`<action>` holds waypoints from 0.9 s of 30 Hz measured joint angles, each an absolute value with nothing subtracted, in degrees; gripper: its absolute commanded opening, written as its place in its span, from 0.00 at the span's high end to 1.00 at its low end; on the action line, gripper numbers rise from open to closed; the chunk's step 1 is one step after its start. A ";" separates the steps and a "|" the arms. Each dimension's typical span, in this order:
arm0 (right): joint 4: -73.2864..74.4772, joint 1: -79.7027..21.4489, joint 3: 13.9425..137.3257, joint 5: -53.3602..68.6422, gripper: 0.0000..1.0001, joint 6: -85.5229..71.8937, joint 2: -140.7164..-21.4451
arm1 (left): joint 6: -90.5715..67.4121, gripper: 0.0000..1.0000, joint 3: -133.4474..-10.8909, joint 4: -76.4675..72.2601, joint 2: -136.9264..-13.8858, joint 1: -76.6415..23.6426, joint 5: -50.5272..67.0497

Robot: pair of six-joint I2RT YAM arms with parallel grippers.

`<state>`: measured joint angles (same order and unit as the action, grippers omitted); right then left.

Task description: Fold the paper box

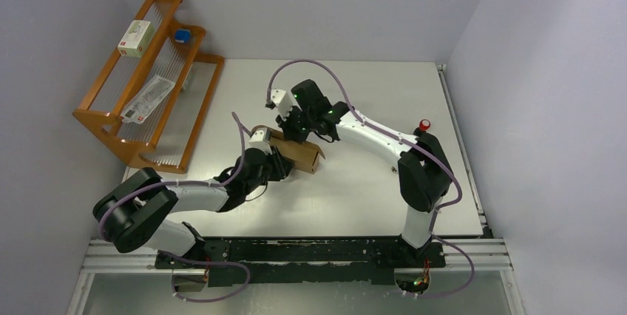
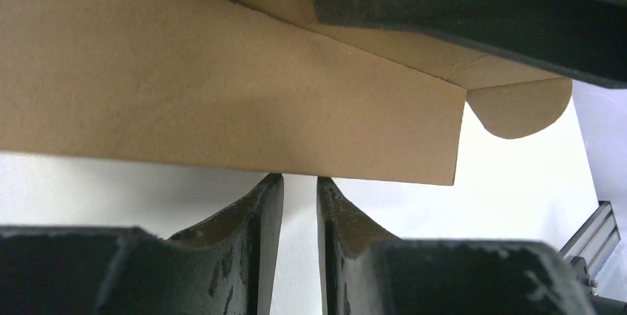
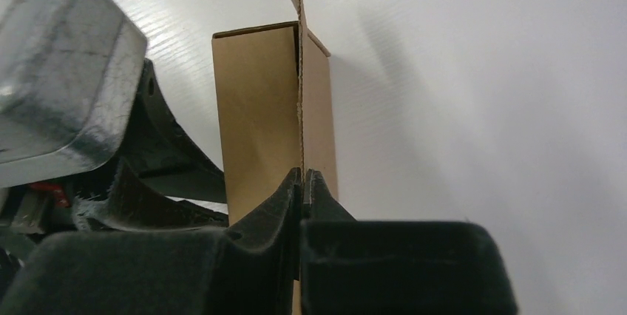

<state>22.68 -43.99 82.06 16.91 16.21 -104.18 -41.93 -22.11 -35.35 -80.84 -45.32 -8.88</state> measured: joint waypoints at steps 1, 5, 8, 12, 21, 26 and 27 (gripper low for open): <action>23.05 -43.77 82.32 17.69 1.00 16.91 -104.18 | -42.06 0.71 -22.15 -35.97 -81.14 -45.32 -8.88; 24.82 -43.24 83.77 19.92 1.00 19.77 -104.20 | -43.03 0.71 -23.33 -38.35 -82.87 -45.98 -8.97; 26.74 -42.68 85.17 20.67 0.98 22.20 -104.68 | -43.64 0.70 -24.45 -39.86 -84.60 -47.07 -9.45; 29.39 -41.25 87.29 22.26 0.95 25.56 -106.63 | -44.21 0.70 -26.35 -41.85 -86.61 -48.71 -9.45; 34.68 -38.06 92.86 26.20 0.76 30.33 -111.13 | -44.40 0.67 -28.32 -46.15 -87.02 -49.60 -10.41; 35.90 -37.85 93.34 25.58 0.57 30.17 -111.66 | -43.70 0.58 -28.71 -46.72 -86.78 -49.60 -10.96; 35.81 -37.80 93.32 25.04 0.54 29.78 -111.48 | -43.31 0.54 -28.71 -46.37 -86.39 -49.60 -11.00</action>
<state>35.81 -37.80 93.32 25.04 29.78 -111.48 -43.31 -28.71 -46.37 -86.39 -49.60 -11.00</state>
